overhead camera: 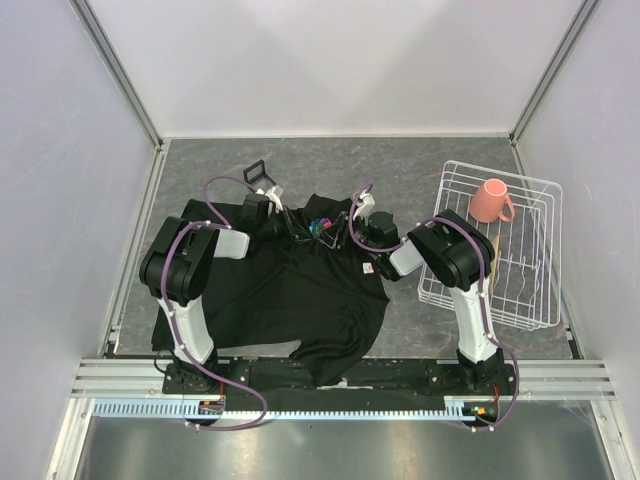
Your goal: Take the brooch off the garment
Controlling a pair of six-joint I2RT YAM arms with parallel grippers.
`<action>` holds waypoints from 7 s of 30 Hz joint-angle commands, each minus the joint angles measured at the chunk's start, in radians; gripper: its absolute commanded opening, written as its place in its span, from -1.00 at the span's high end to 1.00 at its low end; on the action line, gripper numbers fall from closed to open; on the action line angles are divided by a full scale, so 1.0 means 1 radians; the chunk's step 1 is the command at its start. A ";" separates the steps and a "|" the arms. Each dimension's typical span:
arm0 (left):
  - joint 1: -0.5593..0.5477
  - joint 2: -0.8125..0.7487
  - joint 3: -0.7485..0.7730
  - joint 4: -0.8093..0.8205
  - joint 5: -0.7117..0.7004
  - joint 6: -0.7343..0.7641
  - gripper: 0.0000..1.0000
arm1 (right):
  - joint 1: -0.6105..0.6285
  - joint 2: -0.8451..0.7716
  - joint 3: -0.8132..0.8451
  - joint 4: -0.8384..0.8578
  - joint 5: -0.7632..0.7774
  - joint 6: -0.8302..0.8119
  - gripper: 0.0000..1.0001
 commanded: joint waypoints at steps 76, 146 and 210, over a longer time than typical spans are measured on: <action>-0.032 0.004 0.027 0.051 -0.068 -0.086 0.58 | 0.017 -0.008 0.046 -0.033 0.014 -0.043 1.00; -0.069 -0.085 0.022 -0.124 -0.187 -0.021 0.66 | 0.007 -0.011 0.092 -0.097 -0.006 -0.058 0.35; -0.176 -0.105 0.235 -0.303 -0.444 0.063 0.69 | 0.029 -0.010 0.091 -0.103 -0.011 -0.086 1.00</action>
